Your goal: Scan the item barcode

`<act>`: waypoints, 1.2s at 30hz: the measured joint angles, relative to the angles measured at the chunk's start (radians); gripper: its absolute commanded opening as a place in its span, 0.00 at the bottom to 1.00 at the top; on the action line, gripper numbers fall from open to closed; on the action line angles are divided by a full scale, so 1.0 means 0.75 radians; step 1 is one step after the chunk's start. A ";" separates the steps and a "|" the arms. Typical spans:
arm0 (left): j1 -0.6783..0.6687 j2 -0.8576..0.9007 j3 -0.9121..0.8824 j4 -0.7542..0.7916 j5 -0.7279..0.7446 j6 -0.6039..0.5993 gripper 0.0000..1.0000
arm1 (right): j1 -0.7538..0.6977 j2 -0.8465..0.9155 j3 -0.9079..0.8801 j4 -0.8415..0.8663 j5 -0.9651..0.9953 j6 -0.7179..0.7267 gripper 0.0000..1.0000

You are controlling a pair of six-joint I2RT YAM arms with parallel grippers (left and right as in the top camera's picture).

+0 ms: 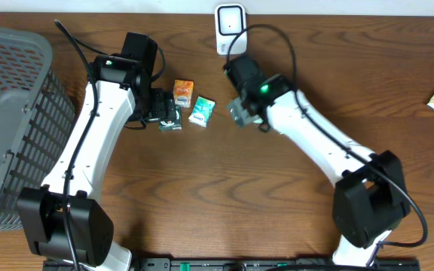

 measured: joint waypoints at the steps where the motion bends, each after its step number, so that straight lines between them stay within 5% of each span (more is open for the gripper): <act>1: 0.000 0.000 0.000 0.000 0.000 0.000 0.97 | -0.033 0.000 -0.001 -0.003 -0.003 0.004 0.99; 6: 0.000 0.000 0.000 0.000 -0.001 0.000 0.98 | -0.210 0.000 -0.006 0.050 -0.081 -0.068 0.99; 12: 0.000 0.000 0.000 0.000 0.000 0.000 0.98 | -0.372 0.000 -0.040 0.061 -0.440 -0.323 0.81; 19: 0.000 0.000 0.000 0.000 -0.001 0.000 0.98 | -0.367 0.000 -0.109 0.068 -0.588 -0.495 0.83; 28: 0.000 0.000 0.000 0.000 0.000 0.000 0.98 | -0.323 0.001 -0.263 0.150 -0.490 -0.562 0.75; 36: 0.000 0.000 0.000 0.000 -0.001 0.000 0.98 | -0.200 0.001 -0.282 0.153 -0.275 -0.496 0.82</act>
